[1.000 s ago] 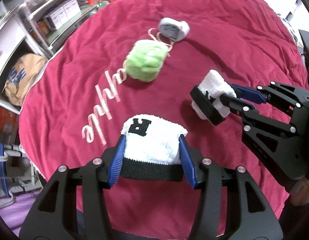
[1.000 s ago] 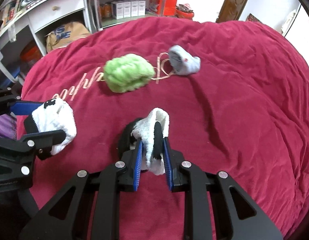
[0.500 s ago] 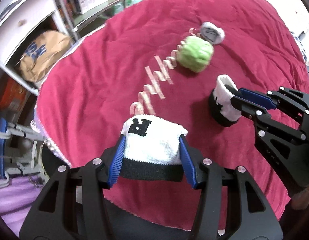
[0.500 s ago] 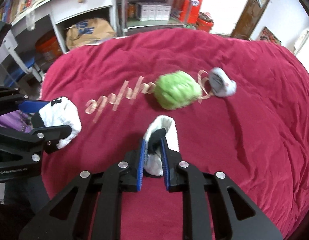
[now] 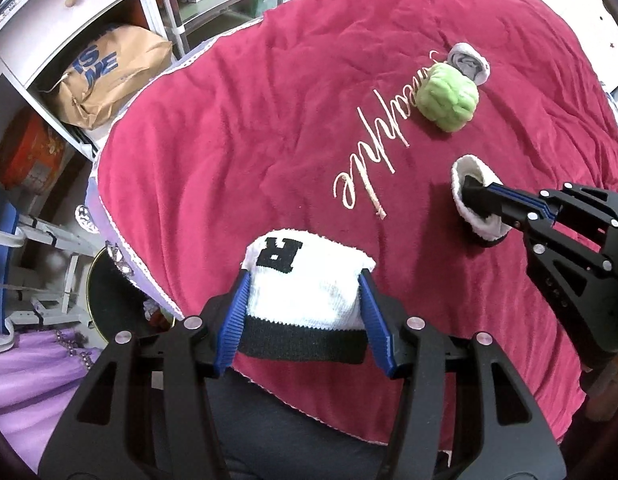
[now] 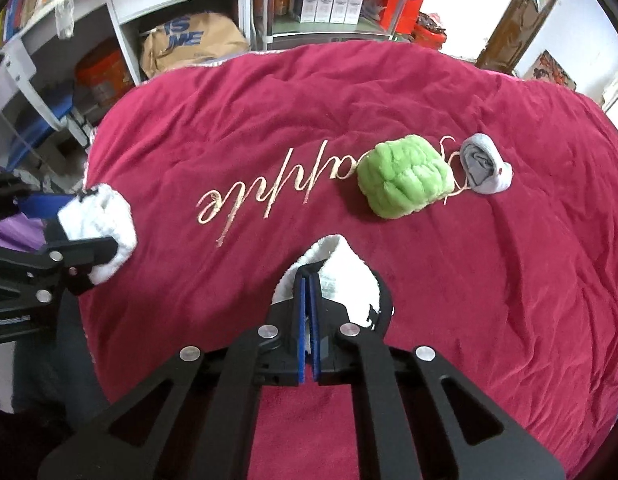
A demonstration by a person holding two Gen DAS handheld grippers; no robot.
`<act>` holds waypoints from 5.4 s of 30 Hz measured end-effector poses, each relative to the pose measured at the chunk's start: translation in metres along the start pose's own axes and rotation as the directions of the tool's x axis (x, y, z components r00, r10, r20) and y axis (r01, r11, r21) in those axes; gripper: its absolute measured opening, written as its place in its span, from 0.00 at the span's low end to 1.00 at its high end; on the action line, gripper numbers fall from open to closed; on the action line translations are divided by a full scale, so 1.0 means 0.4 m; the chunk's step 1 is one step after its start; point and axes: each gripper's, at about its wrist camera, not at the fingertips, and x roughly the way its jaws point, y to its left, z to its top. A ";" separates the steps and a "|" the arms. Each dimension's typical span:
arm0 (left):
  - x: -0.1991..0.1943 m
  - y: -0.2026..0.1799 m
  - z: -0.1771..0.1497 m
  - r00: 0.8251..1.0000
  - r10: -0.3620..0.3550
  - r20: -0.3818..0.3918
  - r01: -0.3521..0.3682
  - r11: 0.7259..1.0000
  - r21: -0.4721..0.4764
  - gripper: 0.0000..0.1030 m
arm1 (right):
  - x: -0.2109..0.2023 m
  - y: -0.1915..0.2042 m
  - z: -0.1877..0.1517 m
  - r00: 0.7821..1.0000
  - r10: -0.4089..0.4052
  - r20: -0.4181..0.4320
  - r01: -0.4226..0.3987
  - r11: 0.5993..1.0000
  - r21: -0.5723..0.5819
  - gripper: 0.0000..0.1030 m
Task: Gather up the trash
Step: 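Carry both white socks over the wastebasket and open both tools, then move both tools back over the green ball and light blue sock, then grasp the green fuzzy ball with the left tool while the right tool grasps the light blue sock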
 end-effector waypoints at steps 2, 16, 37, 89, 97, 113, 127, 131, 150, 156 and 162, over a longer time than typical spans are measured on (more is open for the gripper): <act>-0.003 -0.002 0.000 1.000 -0.007 0.002 0.007 1.000 0.003 0.51 | -0.018 -0.003 -0.002 1.000 0.003 0.010 -0.004 1.000 0.007 0.01; -0.021 0.036 -0.020 1.000 -0.008 0.020 0.008 1.000 -0.030 0.51 | -0.128 0.060 0.035 0.992 0.103 0.076 -0.100 0.994 -0.043 0.01; -0.050 0.364 -0.101 0.996 0.085 0.029 -0.072 0.950 -0.304 0.51 | -0.127 0.385 0.214 0.960 0.259 0.105 -0.215 0.925 -0.315 0.01; -0.052 0.773 -0.336 0.949 0.282 -0.140 -0.311 0.766 -0.563 0.84 | 0.142 0.924 0.321 0.937 0.328 -0.122 -0.341 0.781 -0.523 0.57; -0.098 0.668 -0.278 0.927 0.354 -0.119 -0.366 0.798 -0.479 0.84 | 0.081 0.799 0.310 0.954 0.299 -0.029 -0.278 0.842 -0.462 0.77; -0.073 0.298 -0.073 0.940 0.339 -0.016 -0.334 0.915 -0.224 0.84 | 0.030 0.356 0.260 0.981 0.187 0.041 -0.175 0.962 -0.210 0.82; -0.021 0.006 0.085 0.952 0.306 0.026 -0.307 0.952 0.009 0.84 | -0.023 0.054 0.197 0.990 0.098 0.099 -0.090 0.993 -0.078 0.82; -0.007 -0.050 0.106 0.954 0.298 0.027 -0.299 0.953 0.054 0.84 | -0.020 -0.009 0.182 0.991 0.086 0.098 -0.081 0.995 -0.054 0.82; 0.117 -0.348 0.263 0.979 0.203 -0.002 -0.197 0.954 0.226 0.86 | 0.009 -0.358 0.136 0.996 0.005 0.087 -0.014 0.994 0.105 0.82; 0.136 -0.400 0.293 0.979 0.203 0.001 -0.197 0.948 0.248 0.86 | 0.022 -0.419 0.137 0.995 -0.018 0.097 0.007 0.993 0.118 0.82; 0.166 -0.415 0.311 0.977 0.211 -0.014 -0.200 0.946 0.254 0.86 | 0.041 -0.463 0.132 0.995 -0.029 0.100 0.015 0.991 0.134 0.83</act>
